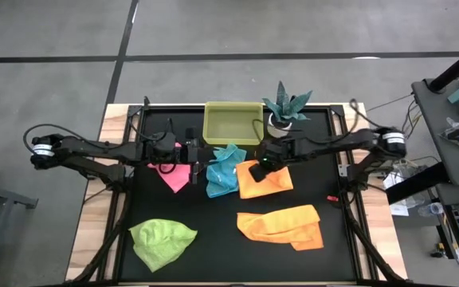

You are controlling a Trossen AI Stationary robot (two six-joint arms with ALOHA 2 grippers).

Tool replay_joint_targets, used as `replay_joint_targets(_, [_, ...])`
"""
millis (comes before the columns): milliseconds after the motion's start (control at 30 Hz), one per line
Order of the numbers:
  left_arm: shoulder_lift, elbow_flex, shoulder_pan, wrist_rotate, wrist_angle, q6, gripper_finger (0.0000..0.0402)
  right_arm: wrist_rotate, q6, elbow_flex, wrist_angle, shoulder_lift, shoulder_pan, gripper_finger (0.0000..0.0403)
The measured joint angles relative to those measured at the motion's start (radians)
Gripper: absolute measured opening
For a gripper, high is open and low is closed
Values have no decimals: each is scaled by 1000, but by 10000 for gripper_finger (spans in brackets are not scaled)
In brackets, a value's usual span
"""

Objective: Fold microfiber towels
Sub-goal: Fold the top orange microfiber cloth

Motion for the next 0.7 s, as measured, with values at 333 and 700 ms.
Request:
replay_joint_targets(333, [0, 0, 0, 0, 1, 0, 171, -66, -85, 178, 2, 202, 11, 9])
replay_joint_targets(700, [0, 0, 0, 0, -1, 2, 171, -65, -128, 257, 2, 268, 18, 88])
